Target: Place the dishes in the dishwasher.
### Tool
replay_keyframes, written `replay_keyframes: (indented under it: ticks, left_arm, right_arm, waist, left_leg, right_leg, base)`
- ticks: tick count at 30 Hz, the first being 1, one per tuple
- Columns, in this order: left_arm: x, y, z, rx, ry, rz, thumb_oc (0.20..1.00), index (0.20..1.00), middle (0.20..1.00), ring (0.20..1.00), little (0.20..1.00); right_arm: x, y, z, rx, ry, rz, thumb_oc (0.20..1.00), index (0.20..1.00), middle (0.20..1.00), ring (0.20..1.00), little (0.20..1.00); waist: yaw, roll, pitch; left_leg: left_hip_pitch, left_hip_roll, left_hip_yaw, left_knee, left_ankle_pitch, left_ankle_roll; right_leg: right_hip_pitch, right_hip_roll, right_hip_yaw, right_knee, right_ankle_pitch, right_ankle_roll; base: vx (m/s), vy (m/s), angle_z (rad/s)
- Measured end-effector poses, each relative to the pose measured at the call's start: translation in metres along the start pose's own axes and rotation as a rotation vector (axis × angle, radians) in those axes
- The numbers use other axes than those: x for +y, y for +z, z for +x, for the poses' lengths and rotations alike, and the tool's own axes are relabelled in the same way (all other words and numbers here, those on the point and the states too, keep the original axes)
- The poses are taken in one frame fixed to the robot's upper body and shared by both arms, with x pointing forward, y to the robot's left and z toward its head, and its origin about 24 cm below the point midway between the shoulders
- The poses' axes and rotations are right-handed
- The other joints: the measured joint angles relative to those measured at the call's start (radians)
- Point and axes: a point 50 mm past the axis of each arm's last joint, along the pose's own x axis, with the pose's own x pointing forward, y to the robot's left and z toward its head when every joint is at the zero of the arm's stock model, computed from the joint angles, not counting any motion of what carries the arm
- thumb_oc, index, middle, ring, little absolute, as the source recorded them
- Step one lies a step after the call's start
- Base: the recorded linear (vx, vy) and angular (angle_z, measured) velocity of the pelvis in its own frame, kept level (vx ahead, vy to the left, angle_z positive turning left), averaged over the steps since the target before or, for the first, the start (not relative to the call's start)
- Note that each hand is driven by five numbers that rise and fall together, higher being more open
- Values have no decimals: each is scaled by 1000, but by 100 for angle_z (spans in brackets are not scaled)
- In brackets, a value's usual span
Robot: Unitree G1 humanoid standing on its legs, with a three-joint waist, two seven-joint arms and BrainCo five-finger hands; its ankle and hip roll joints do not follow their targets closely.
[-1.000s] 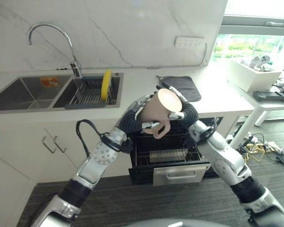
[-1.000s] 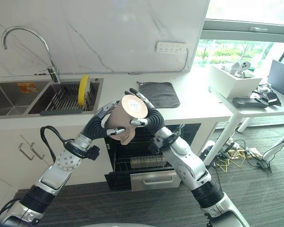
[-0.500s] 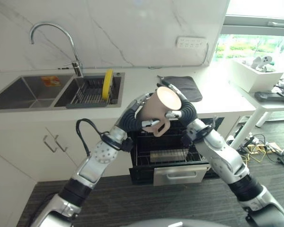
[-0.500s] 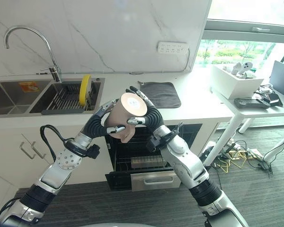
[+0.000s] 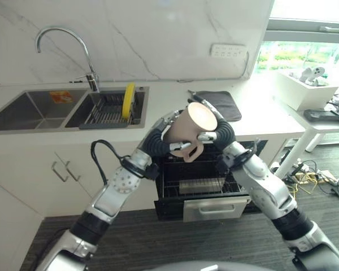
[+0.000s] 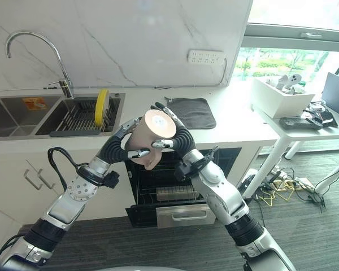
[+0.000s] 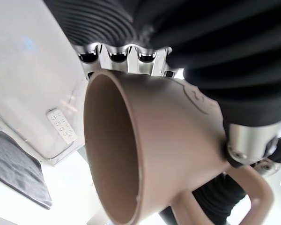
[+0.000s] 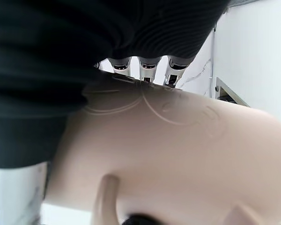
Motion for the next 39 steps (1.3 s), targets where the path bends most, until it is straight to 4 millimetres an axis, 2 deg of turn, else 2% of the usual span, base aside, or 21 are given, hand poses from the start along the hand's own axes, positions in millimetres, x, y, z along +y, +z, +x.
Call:
replay_keyframes:
  ticks: [2, 19, 20, 30, 35, 39]
  left_arm:
    - [2, -2, 0, 7, 11, 5, 200, 200, 200, 200, 200]
    - [-1, -6, 1, 35, -30, 4, 200, 200, 200, 200, 200]
    - [-1, -7, 1, 39, -30, 3, 1000, 1000, 1000, 1000, 1000]
    - [-16, -11, 3, 97, -47, -57, 1000, 1000, 1000, 1000, 1000]
    - [-15, -12, 2, 116, -41, -36, 1000, 1000, 1000, 1000, 1000]
    - [-14, -16, 0, 142, -41, -29, 1000, 1000, 1000, 1000, 1000]
  right_arm:
    - [-1, -1, 0, 5, -9, -2, 200, 200, 200, 200, 200]
    - [-6, -6, 0, 24, -54, -82, 200, 200, 200, 200, 200]
    - [-6, -6, 0, 24, -55, -89, 200, 200, 200, 200, 200]
    - [-12, -5, -2, 14, -129, -128, 200, 200, 200, 200, 200]
    - [-19, 3, -4, -47, -196, -124, 200, 200, 200, 200, 200]
    - [-41, 15, -13, -127, -347, -126, 200, 200, 200, 200, 200]
  waist:
    - [0, 0, 0]
    - [1, 2, 1]
    - [1, 2, 1]
    - [0, 11, 2]
    - [0, 11, 3]
    - [-1, 15, 7]
  left_leg:
    - [-1, -1, 0, 0, 0, 0]
    - [0, -1, -1, 0, 0, 0]
    - [-1, -1, -1, 0, 0, 0]
    - [-3, 1, -1, 0, 0, 0]
    - [0, 2, -4, -1, -1, 1]
    - [0, 4, -6, -3, -2, 3]
  right_leg:
    - [0, 0, 0, 0, 1, 0]
    - [1, -1, -1, 0, 0, 0]
    - [1, -1, -1, 0, 0, 0]
    - [-1, 0, -2, 0, 0, 0]
    - [10, 0, -4, 0, -1, 0]
    - [11, -1, -6, 0, -1, 0]
  base:
    - [19, 5, 0]
    - [2, 0, 0]
    - [0, 0, 0]
    - [-7, 0, 0]
    - [-2, -1, 1]
    - [0, 0, 0]
